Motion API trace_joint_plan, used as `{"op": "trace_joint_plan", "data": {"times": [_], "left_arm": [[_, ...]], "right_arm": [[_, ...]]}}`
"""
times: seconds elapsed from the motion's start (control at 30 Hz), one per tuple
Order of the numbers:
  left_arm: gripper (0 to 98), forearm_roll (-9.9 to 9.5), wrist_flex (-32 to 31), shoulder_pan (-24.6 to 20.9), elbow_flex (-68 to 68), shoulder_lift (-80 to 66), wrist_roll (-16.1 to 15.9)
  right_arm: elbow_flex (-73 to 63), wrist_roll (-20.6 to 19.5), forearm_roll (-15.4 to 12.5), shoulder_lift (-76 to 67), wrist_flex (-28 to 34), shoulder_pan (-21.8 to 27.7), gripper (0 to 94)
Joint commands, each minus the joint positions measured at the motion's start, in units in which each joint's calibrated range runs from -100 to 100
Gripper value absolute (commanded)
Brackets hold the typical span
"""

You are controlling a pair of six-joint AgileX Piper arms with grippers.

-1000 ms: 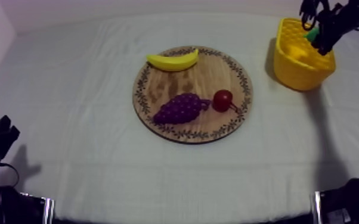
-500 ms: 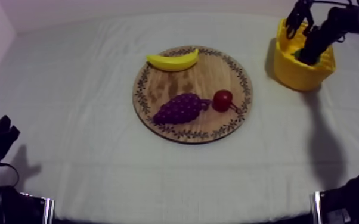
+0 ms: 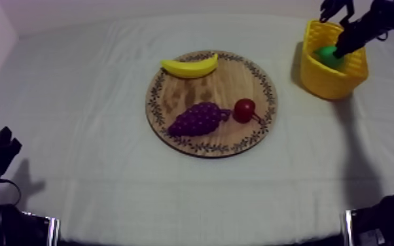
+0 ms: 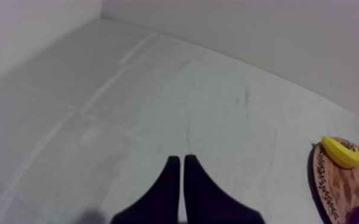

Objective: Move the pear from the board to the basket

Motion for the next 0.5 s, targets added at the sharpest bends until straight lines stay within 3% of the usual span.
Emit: {"op": "trace_joint_plan", "data": {"times": [0.0,0.13,0.33,0.47], "left_arm": [[0.1,0.01,0.0,0.0,0.0,0.0,0.0],[0.1,0.01,0.0,0.0,0.0,0.0,0.0],[0.1,0.01,0.0,0.0,0.0,0.0,0.0],[0.1,0.01,0.0,0.0,0.0,0.0,0.0]], "right_arm": [[2.1,1.4,-4.6,-5.6,0.3,0.5,3.5],[8.7,2.5,-10.0,-14.6,0.7,1.6,1.4],[21.5,-2.3,-14.3,-29.7,1.5,3.1,0.8],[30.1,-2.6,-17.2,-39.9,3.6,4.2,0.7]]}}
